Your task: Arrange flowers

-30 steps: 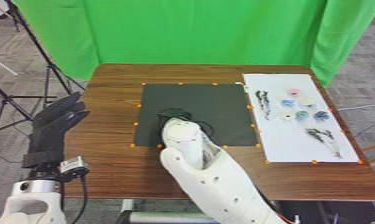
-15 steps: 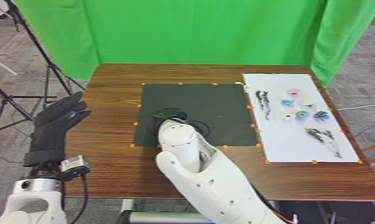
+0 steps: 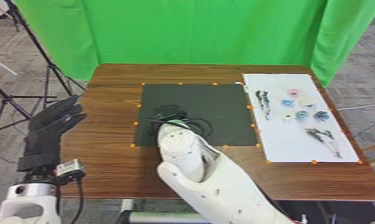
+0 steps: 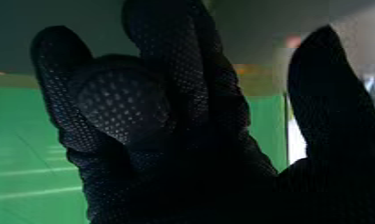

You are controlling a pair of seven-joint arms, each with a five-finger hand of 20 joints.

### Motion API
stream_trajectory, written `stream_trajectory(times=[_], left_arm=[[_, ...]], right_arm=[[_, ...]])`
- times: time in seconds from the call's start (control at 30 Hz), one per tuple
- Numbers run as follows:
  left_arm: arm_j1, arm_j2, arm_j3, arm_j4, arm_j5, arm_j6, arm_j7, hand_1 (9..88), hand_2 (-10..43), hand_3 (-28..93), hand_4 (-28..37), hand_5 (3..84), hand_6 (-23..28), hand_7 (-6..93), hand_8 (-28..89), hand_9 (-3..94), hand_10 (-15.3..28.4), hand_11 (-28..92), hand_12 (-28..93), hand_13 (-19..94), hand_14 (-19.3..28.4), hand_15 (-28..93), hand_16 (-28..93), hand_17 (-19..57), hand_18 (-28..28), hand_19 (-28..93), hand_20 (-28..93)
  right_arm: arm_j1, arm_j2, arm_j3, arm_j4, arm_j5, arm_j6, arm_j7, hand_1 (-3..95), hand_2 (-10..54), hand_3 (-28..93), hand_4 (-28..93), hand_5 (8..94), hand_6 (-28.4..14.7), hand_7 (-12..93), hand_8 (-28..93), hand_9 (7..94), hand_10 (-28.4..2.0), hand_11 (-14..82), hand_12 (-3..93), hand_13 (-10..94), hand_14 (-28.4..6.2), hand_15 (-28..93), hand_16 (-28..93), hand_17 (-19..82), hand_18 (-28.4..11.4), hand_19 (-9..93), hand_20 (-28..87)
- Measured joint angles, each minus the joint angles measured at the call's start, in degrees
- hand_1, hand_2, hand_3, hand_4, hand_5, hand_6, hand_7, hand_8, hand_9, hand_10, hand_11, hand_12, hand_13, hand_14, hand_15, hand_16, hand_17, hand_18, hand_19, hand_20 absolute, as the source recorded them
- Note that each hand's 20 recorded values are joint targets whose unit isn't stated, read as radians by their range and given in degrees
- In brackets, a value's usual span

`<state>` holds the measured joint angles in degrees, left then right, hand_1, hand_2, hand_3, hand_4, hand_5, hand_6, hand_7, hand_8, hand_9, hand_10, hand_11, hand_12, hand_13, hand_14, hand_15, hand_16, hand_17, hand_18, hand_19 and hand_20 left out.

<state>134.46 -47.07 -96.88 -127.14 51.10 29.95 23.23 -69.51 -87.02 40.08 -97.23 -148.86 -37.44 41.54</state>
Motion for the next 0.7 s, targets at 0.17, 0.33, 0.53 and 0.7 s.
stream_trajectory(times=[0.17, 0.33, 0.53, 0.7], left_arm=[[2.82, 0.09, -1.33, -1.08, -0.72, 1.28, 0.98, 26.0, 6.1, 84, -18.8, 38.3, 8.5, 16.8, -12, 32.4, 18.7, 37, 6, 22, 25.5, 63, -18, -9.9, 20.9, 58, 2], [6.58, 0.15, -2.74, -1.92, -2.08, 3.17, 3.71, 26.0, 6.1, 84, -19.0, 38.1, 8.6, 16.7, -12, 32.3, 18.8, 37, 5, 22, 25.7, 63, -18, -9.9, 20.9, 58, 3], [10.82, 0.06, -4.43, -2.73, -3.50, 4.89, 6.09, 25.5, 5.9, 83, -19.6, 38.0, 8.7, 16.5, -11, 32.3, 18.8, 37, 5, 22, 25.8, 63, -17, -9.9, 21.0, 58, 3], [12.93, -0.01, -4.92, -3.02, -4.40, 5.94, 7.42, 25.3, 5.9, 83, -20.0, 37.9, 8.8, 16.2, -11, 32.2, 18.9, 37, 6, 22, 25.8, 63, -17, -9.9, 21.1, 58, 3]], right_arm=[[-1.23, 0.17, 1.86, -5.31, -1.94, 0.55, -6.62, 17.5, 10.2, 66, -18, 80.1, -13.2, 17, -5, 85.4, -21.4, 31.5, 21.3, 85, -12.0, 62, 22, 49, -23.9, 88, -28], [0.84, 2.57, 0.40, -8.85, 1.35, 2.13, -6.47, 17.3, 11.6, 66, -18, 79.2, -13.3, 17, -5, 83.7, -22.0, 31.0, 21.1, 84, -12.7, 62, 22, 48, -24.3, 89, -28], [4.29, 9.75, 1.20, -14.76, 12.83, 5.43, -2.86, 20.2, 11.0, 69, -17, 69.6, -13.6, 17, -6, 73.9, -23.9, 32.5, 20.9, 75, -14.8, 65, 20, 46, -24.6, 90, -28], [3.86, 17.48, 6.55, -18.94, 15.50, 10.28, -2.94, 22.0, 9.4, 70, -17, 65.5, -14.1, 17, -6, 69.5, -24.0, 34.8, 21.0, 73, -14.5, 68, 19, 46, -23.7, 91, -27]])
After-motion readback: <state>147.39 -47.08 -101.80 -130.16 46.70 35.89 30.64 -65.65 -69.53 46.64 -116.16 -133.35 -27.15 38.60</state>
